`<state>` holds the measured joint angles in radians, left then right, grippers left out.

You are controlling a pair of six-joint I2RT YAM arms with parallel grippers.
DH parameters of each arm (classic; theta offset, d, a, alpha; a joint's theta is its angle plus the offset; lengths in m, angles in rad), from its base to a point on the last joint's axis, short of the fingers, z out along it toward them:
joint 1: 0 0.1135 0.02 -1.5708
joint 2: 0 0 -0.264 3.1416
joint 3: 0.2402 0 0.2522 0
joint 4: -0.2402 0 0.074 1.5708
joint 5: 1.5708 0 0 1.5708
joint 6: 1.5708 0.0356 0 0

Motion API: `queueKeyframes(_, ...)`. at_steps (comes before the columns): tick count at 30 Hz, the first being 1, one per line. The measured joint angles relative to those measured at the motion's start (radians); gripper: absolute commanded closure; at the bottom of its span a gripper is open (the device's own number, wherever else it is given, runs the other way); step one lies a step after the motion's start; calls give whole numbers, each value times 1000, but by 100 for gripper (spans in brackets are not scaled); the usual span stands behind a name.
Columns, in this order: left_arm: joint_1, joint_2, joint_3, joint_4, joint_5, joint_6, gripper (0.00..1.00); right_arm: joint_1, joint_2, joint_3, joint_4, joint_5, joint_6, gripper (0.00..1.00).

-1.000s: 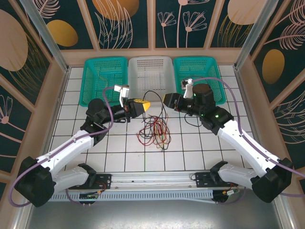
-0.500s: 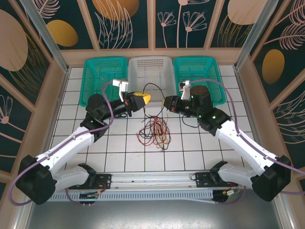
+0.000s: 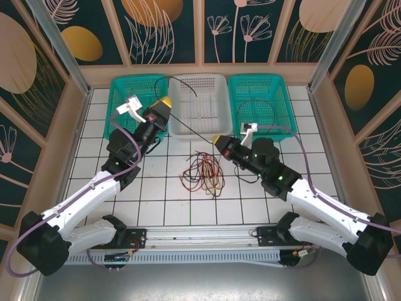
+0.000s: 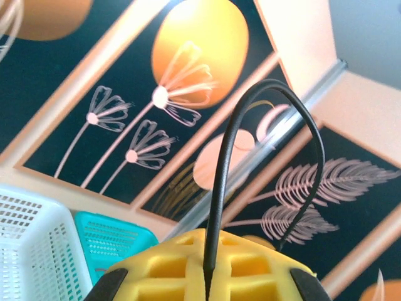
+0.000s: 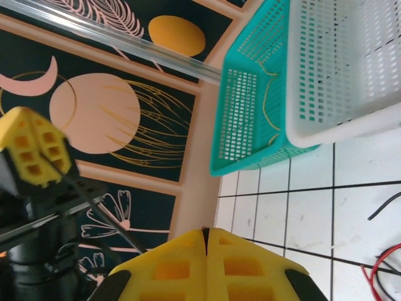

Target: Untangle the cables

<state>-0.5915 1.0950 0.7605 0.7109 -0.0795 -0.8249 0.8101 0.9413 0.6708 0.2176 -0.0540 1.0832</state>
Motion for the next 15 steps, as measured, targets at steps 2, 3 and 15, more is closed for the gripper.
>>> queueKeyframes(2, 0, 36, 2, 11, -29, -25, 100, 23, 0, -3, -2, 52, 21, 77)
queueKeyframes(3, 0, 60, 10, 11, -45, -34, 100, 29, -1, 1, -24, 84, 22, 69)
queueKeyframes(15, 87, 427, 491, -296, 36, 20, 100, -9, -96, 207, -688, 445, -8, 49)
